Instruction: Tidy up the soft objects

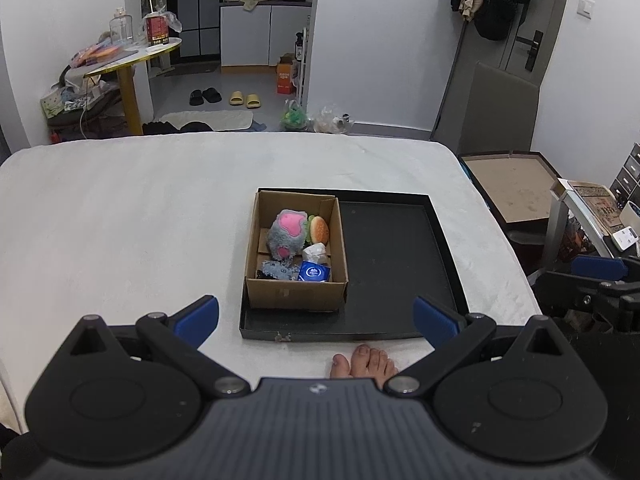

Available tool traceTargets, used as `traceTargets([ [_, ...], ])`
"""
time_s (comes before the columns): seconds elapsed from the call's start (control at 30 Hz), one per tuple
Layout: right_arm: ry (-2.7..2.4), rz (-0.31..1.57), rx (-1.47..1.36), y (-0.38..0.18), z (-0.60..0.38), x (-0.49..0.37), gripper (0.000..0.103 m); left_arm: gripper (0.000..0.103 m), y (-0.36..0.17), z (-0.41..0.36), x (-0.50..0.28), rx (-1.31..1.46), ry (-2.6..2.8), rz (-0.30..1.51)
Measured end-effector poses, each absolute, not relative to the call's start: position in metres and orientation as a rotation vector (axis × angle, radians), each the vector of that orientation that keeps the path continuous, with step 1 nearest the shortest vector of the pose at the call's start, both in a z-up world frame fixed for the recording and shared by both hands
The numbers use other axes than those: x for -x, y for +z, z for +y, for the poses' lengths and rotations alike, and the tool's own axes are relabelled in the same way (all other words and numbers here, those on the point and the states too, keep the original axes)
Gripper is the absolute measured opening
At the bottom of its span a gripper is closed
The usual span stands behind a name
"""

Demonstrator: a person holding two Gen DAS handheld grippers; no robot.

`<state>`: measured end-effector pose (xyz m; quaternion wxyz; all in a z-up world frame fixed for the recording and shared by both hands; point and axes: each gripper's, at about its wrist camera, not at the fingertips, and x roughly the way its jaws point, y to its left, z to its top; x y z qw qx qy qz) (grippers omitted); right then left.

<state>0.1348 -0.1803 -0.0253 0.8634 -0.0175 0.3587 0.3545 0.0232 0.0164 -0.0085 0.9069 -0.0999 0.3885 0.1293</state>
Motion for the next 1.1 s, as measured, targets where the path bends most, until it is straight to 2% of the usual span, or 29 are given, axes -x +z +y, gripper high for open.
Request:
traceTargets([
  [1.1, 0.742, 0.786, 0.045, -0.0246, -0.1736, -0.1378, 0.103, 0.102, -0.0034, 0.0167, -0.0214, 0.191, 0.271, 0.820],
])
